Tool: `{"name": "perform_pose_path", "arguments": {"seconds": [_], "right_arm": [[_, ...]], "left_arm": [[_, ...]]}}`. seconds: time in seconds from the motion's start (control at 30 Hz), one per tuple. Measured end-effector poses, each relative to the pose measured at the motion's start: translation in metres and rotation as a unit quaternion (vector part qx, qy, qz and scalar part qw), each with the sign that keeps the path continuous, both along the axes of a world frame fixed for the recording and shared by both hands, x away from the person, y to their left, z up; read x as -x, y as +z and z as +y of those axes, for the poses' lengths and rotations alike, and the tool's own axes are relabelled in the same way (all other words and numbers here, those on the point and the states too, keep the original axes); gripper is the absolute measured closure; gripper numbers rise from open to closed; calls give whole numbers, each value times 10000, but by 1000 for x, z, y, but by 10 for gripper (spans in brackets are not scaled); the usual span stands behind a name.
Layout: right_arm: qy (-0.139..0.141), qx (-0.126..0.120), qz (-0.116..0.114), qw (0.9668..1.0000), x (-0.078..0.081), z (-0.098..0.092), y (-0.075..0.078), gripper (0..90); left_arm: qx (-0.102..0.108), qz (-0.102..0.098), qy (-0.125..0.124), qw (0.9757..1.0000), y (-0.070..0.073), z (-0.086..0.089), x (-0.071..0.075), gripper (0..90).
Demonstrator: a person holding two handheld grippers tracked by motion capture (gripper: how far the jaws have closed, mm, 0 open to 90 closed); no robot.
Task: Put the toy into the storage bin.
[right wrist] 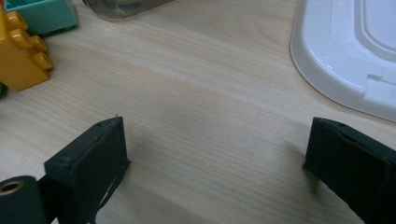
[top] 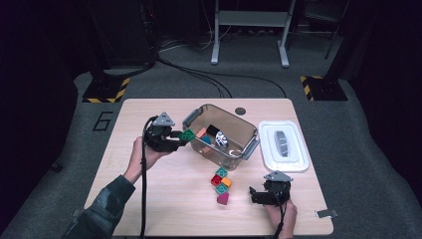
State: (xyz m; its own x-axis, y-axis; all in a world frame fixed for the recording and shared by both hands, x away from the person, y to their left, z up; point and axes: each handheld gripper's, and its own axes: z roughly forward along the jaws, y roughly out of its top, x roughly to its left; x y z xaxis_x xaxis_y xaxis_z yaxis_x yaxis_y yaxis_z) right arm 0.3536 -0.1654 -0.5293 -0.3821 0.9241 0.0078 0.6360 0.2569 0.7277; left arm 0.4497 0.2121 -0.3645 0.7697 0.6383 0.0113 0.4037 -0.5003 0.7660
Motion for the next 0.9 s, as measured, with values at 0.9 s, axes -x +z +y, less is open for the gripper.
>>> {"name": "perform_pose_path", "arguments": {"seconds": [0.9], "right_arm": [[18, 9, 0, 10000, 0, 0, 0, 40]], "left_arm": [[-686, 788, 102, 9945, -3, -37, -60, 588]]}}
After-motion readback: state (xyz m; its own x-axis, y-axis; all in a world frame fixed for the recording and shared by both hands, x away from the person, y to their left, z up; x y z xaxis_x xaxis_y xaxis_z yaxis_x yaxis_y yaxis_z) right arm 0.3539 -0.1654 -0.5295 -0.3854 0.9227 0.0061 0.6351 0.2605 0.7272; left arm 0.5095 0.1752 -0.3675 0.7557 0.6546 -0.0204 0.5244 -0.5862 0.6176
